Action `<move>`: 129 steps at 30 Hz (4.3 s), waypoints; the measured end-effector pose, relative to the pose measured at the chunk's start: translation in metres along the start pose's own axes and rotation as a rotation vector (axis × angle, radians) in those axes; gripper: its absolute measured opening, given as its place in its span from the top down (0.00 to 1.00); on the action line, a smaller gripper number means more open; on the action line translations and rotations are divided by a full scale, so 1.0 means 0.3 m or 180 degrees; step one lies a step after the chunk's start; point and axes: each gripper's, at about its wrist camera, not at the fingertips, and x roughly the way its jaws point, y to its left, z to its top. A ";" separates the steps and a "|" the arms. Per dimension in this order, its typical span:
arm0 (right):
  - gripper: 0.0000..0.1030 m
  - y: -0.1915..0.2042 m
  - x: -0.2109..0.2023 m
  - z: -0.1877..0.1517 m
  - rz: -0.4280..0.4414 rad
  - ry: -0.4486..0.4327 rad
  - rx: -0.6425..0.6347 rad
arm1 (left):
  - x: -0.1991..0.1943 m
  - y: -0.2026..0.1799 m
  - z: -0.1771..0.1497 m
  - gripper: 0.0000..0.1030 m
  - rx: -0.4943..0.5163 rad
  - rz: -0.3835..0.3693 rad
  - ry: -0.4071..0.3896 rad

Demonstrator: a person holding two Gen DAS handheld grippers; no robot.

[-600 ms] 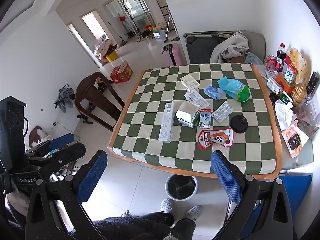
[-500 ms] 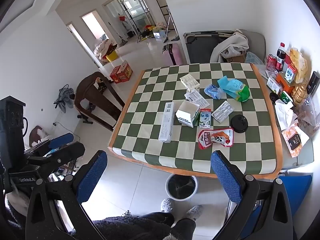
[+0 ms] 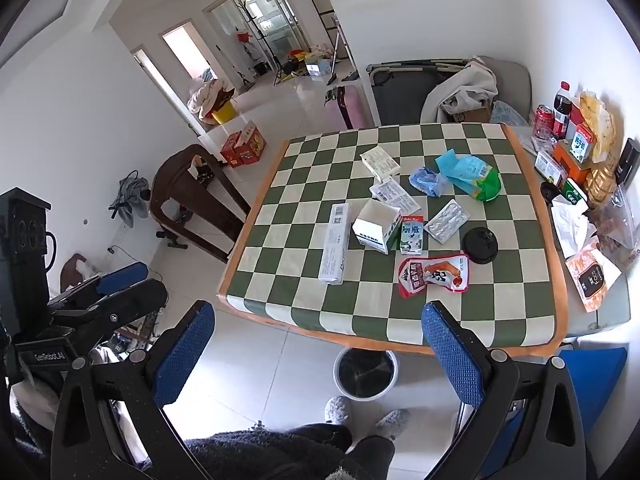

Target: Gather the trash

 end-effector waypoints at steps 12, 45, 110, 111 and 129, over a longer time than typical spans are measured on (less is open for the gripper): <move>0.00 -0.003 0.005 -0.001 0.0007 0.0001 0.0011 | 0.005 -0.008 -0.001 0.00 0.0019 -0.0013 0.0009; 0.00 0.010 0.011 -0.001 0.0026 -0.0002 0.0014 | -0.005 -0.005 -0.011 0.00 0.0035 -0.0018 -0.0011; 0.00 -0.874 1.061 0.069 -0.1077 0.1241 0.1956 | 1.394 0.418 0.076 0.44 -0.0598 0.1311 0.1923; 0.00 -0.896 1.094 0.054 -0.1043 0.1311 0.2056 | 1.414 0.427 0.070 0.50 -0.0634 0.1296 0.1965; 0.01 -0.957 1.353 -0.095 -0.1037 0.1127 0.3284 | 1.213 0.399 -0.083 0.58 -0.0487 0.1412 0.1755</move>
